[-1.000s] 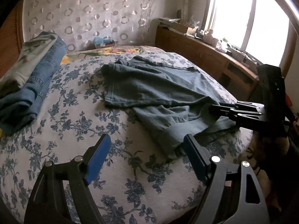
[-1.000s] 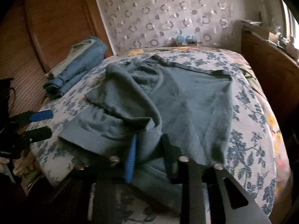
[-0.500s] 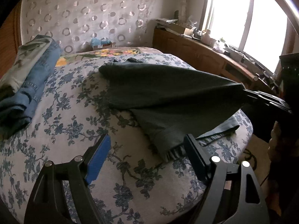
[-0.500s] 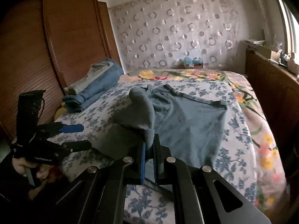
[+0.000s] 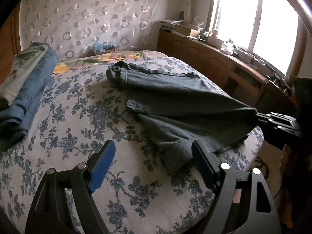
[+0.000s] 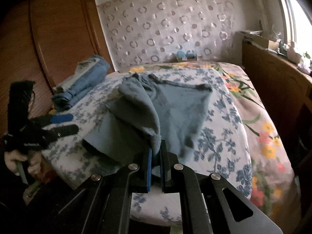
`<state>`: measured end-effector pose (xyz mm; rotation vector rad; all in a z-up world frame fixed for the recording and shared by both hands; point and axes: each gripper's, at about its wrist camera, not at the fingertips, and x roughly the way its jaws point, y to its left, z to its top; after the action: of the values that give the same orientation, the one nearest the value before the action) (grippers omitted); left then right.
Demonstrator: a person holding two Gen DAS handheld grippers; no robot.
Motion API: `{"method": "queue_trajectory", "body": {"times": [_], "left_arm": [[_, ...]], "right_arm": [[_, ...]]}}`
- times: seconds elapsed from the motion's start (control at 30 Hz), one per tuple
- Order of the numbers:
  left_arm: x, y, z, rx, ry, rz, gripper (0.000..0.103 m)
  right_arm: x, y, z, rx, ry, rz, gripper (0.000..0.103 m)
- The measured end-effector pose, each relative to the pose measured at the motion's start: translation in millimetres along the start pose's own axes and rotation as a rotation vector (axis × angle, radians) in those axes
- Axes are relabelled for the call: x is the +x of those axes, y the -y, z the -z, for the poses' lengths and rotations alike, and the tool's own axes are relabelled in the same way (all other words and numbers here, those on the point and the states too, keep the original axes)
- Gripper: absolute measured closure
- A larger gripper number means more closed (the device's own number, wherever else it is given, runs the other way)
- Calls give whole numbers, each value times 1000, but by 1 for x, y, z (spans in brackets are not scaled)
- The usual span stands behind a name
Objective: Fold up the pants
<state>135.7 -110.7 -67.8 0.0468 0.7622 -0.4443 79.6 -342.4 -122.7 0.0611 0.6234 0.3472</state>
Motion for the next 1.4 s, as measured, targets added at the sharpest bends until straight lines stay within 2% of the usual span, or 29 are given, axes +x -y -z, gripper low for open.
{"method": "queue_trajectory", "body": {"times": [0.23,0.6,0.93,1.2,1.4], "left_arm": [[7,2,0,-1,-11,-4,22],[23,2,6,8,-55,-18,22],[33,0,12,2,-95,-27,22],[11,-10,5,-13,-18,-67,22],[-14,-21,-4,-24,32,-84,22]], "right_arm": [[5,7,4,13,-26,36,97],[4,7,4,27,-56,41,96],[5,14,5,45,-60,54,88],[-31,7,-2,22,38,50,84],[-26,-12,-14,-30,58,6,78]]}}
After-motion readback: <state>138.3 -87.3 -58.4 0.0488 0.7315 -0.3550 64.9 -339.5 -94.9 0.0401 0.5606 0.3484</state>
